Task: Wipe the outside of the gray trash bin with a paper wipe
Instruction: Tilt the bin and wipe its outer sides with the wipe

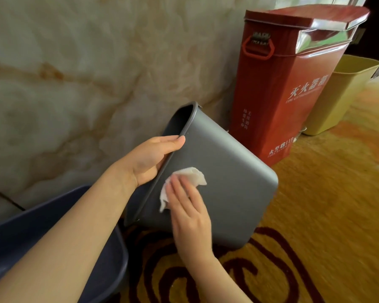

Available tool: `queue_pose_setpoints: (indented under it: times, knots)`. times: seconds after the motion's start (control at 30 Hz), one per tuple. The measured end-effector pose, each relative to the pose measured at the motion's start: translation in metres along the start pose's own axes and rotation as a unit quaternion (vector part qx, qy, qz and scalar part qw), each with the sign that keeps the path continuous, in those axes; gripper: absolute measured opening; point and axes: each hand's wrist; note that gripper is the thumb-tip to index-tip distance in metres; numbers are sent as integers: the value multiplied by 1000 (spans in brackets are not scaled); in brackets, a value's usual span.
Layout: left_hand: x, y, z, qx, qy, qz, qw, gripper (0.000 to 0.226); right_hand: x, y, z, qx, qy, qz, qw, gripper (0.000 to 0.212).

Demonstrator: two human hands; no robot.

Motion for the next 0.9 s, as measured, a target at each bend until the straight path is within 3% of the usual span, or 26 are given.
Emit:
queue_pose_setpoints:
  times: [0.1, 0.2, 0.3, 0.4, 0.47, 0.53, 0.63, 0.7, 0.77, 0.9]
  knots:
    - [3, -4, 0, -12, -13, 3, 1000, 19, -37, -9, 35, -13, 17, 32, 999, 33]
    - [2, -6, 1, 9, -23, 6, 1000, 24, -80, -27, 56, -38, 138, 82, 986, 36]
    - [1, -6, 4, 9, -28, 22, 999, 25, -102, -42, 48, -87, 341, 43, 935, 33]
    - [2, -9, 6, -5, -33, 41, 999, 25, -102, -53, 5, -241, 450, -58, 858, 24]
    - [3, -11, 7, -4, -33, 47, 998, 26, -88, -55, -39, -309, 416, -121, 847, 20]
    - [5, -10, 8, 7, -27, 52, 998, 26, -68, -48, -81, -316, 333, -186, 869, 21]
    - [5, -4, 8, 19, -15, 55, 998, 26, -46, -28, -109, -179, 136, -166, 960, 28]
    - [4, -1, 9, 20, -13, 54, 998, 26, -51, -19, -101, -101, 70, -117, 986, 35]
    - [5, -2, 10, 19, -17, 49, 999, 27, -68, -20, -82, -95, 73, -81, 989, 39]
    - [6, -4, 10, 17, -20, 29, 999, 31, -109, -32, -29, -118, 157, -52, 979, 35]
Point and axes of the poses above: each hand's wrist, its own z-axis away from the middle knuckle, its own y-axis out of the palm, x = y × z, and after that the axes turned 14 degrees about -y, right-handed
